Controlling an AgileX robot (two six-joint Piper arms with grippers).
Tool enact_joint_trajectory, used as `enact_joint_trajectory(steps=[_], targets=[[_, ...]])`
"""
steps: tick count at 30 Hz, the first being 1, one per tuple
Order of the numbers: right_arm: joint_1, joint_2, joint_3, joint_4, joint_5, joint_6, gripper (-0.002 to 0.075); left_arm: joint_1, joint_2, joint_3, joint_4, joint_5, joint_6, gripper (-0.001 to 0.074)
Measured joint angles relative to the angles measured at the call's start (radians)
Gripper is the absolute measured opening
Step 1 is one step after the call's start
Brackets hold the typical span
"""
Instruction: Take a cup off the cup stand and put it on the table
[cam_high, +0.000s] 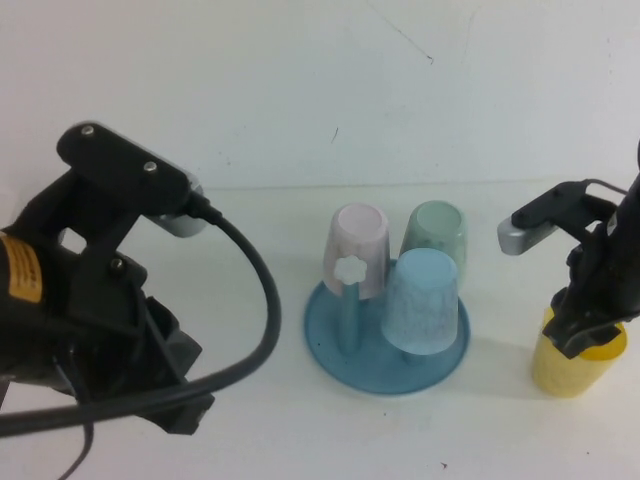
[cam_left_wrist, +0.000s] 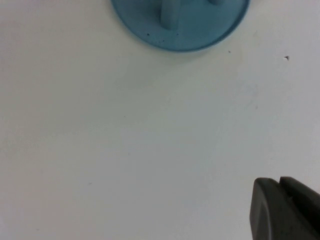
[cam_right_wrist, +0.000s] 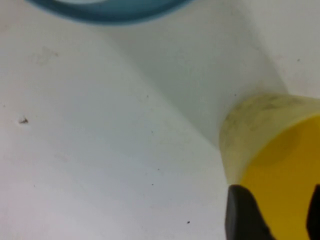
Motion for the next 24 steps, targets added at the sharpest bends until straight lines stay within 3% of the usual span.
enact_joint_trajectory(steps=[6, 13, 24], targets=[[0.0, -0.144, -0.003, -0.009, 0.002, -0.013, 0.0235, 0.0, -0.053, 0.004, 0.096, -0.046, -0.076, -0.0002], [0.0, -0.381, 0.012, -0.01, -0.009, -0.019, 0.0027, 0.0, -0.207, 0.118, 0.123, -0.216, -0.129, -0.0002], [0.0, -0.848, 0.352, -0.01, -0.255, -0.042, -0.0001, 0.0, -0.507, 0.527, 0.201, -0.665, -0.153, -0.0002]])
